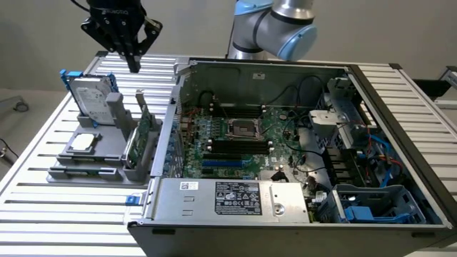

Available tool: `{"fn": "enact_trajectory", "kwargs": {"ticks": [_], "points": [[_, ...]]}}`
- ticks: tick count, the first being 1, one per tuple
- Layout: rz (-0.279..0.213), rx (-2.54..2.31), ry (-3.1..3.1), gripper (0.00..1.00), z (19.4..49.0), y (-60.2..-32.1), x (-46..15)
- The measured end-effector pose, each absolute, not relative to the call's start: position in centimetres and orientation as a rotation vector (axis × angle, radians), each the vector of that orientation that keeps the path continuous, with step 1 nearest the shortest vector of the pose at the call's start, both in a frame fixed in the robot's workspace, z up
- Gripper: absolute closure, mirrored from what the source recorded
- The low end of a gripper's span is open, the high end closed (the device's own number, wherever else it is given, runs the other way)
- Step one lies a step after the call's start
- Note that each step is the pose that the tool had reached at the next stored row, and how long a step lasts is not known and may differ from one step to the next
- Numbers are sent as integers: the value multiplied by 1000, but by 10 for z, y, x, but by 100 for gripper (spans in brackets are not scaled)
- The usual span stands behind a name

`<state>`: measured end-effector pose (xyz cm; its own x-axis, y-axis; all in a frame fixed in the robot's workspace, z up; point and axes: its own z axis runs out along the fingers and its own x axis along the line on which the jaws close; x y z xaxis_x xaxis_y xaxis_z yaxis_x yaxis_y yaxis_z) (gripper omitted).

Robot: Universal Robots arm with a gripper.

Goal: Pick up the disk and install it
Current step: 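Reach for the disk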

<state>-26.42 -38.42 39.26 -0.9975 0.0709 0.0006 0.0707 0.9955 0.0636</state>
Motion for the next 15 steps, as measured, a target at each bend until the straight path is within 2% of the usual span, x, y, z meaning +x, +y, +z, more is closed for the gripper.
{"fn": "enact_trajectory", "kwargs": {"ticks": [15], "points": [[113,112,3144,89,388,-370,-332]]}}
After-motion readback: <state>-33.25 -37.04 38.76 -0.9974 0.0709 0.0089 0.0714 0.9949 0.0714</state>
